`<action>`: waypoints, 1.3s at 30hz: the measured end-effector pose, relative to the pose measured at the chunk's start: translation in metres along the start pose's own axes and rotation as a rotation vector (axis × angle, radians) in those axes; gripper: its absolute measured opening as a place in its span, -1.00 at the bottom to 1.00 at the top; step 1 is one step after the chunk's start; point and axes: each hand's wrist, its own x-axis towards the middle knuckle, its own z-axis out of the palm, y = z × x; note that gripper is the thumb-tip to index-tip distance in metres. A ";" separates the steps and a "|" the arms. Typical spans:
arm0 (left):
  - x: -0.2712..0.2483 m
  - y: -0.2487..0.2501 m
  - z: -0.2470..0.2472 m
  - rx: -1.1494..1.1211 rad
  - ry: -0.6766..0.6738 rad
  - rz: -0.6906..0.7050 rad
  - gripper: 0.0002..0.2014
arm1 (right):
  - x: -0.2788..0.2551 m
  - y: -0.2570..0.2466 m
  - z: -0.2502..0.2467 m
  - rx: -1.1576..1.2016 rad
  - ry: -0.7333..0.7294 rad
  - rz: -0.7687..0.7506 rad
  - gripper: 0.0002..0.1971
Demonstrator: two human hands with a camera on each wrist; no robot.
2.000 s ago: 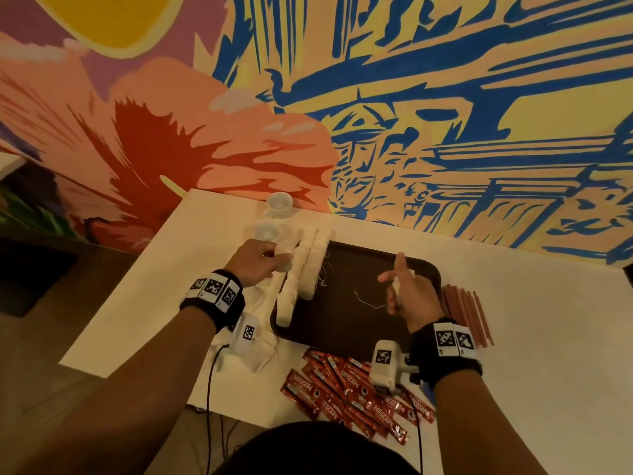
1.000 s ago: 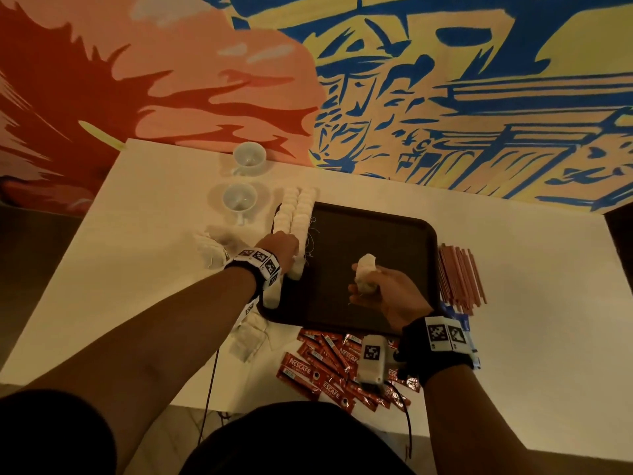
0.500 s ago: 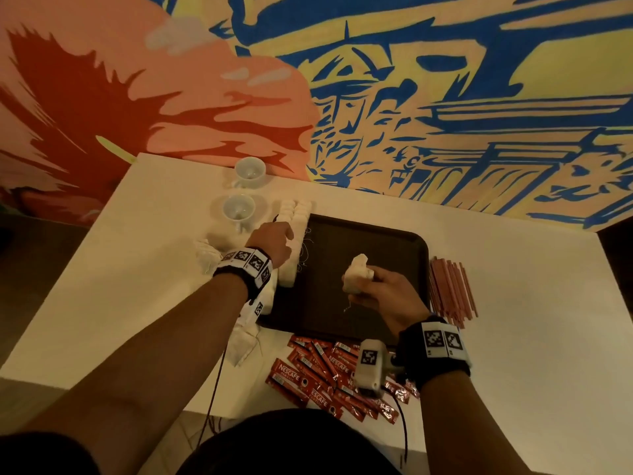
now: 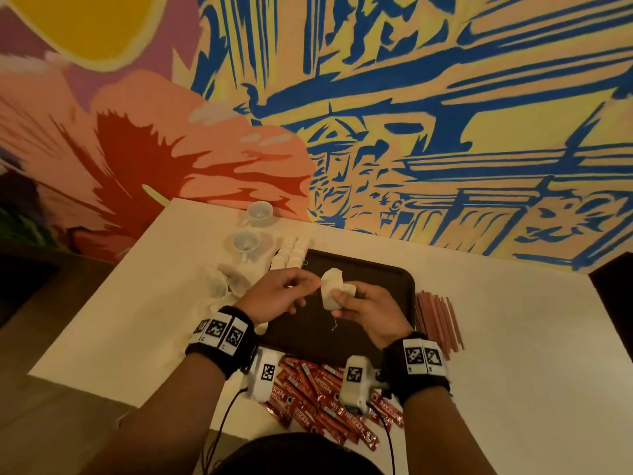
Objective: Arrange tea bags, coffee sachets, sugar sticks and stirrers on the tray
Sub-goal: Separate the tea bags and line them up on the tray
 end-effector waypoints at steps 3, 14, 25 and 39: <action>-0.009 0.010 0.016 -0.009 0.031 0.017 -0.84 | -0.010 -0.004 0.000 -0.021 -0.038 -0.020 -0.75; -0.044 0.026 0.051 -0.142 0.268 0.039 -0.96 | -0.054 -0.008 -0.021 -0.016 -0.046 -0.043 -0.78; -0.079 0.015 0.070 -0.059 0.420 0.128 -0.87 | -0.079 -0.006 -0.032 0.066 -0.044 -0.031 -0.81; -0.091 0.007 0.079 0.174 0.211 0.150 -0.90 | -0.087 0.001 -0.024 0.082 -0.178 -0.084 -0.58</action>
